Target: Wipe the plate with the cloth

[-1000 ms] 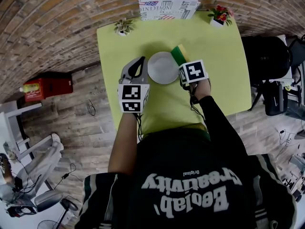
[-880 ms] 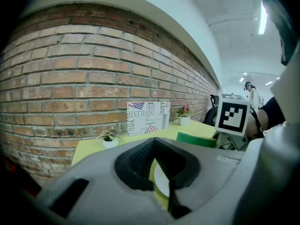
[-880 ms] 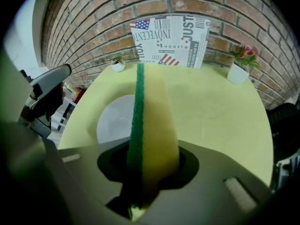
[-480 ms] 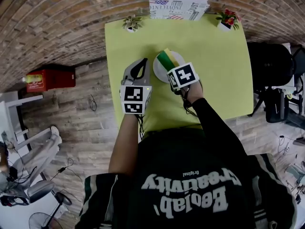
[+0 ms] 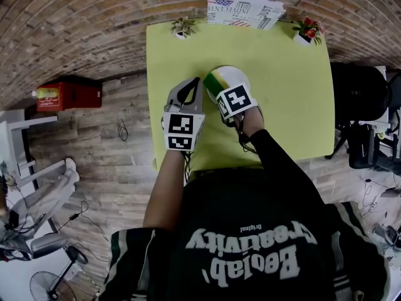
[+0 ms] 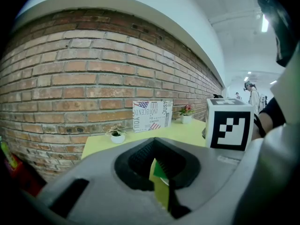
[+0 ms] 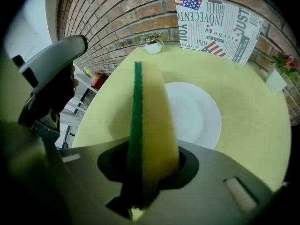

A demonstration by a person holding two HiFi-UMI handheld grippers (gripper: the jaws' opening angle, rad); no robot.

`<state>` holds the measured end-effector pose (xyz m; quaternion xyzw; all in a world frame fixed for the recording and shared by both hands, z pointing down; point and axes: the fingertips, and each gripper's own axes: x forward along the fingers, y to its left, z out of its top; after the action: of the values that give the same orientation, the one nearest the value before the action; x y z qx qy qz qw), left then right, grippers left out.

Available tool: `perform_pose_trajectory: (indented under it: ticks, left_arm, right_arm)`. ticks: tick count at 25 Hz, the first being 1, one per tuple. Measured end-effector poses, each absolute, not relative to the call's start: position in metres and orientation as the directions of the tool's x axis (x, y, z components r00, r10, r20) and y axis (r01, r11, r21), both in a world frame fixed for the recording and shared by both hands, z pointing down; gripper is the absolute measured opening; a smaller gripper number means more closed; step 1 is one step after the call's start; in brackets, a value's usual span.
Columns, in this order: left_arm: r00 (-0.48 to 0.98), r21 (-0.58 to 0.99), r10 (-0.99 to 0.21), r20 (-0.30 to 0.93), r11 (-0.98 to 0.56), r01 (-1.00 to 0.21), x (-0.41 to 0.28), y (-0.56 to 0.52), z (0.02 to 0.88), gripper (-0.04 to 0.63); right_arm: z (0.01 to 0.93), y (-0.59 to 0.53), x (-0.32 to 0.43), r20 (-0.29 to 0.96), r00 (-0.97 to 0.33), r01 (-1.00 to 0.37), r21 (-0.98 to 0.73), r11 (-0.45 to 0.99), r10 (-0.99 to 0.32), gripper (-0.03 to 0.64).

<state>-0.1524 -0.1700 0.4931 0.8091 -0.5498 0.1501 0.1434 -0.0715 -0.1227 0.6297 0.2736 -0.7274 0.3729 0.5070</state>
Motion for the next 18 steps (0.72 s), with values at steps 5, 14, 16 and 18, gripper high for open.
perform_pose_trajectory:
  ticks: [5,14,16,18]
  left_arm:
    - [0.358,0.066,-0.843,0.402,-0.363,-0.930,-0.145,-0.170,0.495,0.005]
    - [0.391,0.065,-0.830,0.397,-0.400,-0.914,-0.125,-0.175,0.494,0.005]
    - [0.399,0.064,-0.827,0.396,-0.409,-0.910,-0.119,-0.176,0.494,0.005]
    - [0.407,0.062,-0.824,0.395,-0.418,-0.906,-0.113,-0.176,0.493,0.005]
  right_arm:
    - [0.631,-0.125,-0.057,0.950,-0.311,-0.800,-0.246,0.547,-0.028,0.132]
    - [0.632,-0.129,-0.014,0.959,-0.279,-0.851,-0.225,0.474,-0.046,0.132]
    - [0.632,-0.130,-0.005,0.960,-0.274,-0.861,-0.220,0.458,-0.054,0.132]
    - [0.631,-0.130,0.005,0.962,-0.267,-0.870,-0.214,0.444,-0.060,0.132]
